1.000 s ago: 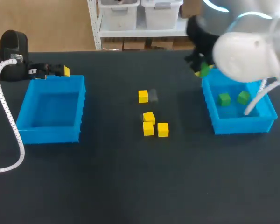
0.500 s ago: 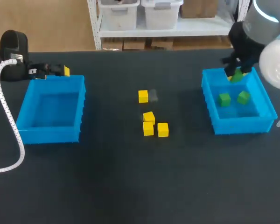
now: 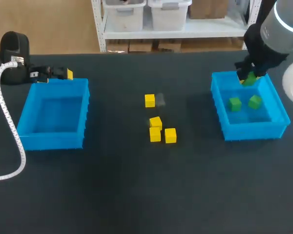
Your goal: Put the green cubes in the right bin and the yellow cubes in the left bin.
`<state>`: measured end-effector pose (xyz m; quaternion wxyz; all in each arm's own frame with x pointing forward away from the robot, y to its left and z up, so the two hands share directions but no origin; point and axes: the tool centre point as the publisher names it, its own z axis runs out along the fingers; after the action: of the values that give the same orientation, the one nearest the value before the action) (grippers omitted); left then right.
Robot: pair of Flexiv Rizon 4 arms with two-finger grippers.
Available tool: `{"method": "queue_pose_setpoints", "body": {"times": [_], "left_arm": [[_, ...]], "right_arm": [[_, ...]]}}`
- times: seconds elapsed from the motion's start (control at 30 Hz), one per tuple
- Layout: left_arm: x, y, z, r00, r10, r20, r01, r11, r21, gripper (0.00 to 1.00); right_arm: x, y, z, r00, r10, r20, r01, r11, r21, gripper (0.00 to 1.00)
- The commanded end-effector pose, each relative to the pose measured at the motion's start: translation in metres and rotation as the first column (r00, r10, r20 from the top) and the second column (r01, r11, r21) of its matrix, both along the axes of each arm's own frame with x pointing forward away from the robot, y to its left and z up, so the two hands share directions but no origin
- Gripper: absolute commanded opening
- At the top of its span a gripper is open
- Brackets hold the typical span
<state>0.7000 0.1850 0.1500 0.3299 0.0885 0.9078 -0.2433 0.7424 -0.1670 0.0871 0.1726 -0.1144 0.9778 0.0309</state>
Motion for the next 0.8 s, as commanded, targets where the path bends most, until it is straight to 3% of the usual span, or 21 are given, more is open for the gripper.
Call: {"method": "queue_pose_setpoints", "body": {"times": [0.03,0.8], "left_arm": [[0.0000,0.0000,0.0000,1.000,0.000,0.000,0.000,1.000,0.000,1.00],[0.0000,0.0000,0.0000,1.000,0.000,0.000,0.000,1.000,0.000,1.00]], "right_arm": [[-0.0042,-0.0006,0.0002,0.998,-0.010,0.061,0.010,1.000,0.009,1.00],[-0.0041,-0.0007,0.0003,0.998,-0.009,0.063,0.009,1.000,0.009,1.00]]}}
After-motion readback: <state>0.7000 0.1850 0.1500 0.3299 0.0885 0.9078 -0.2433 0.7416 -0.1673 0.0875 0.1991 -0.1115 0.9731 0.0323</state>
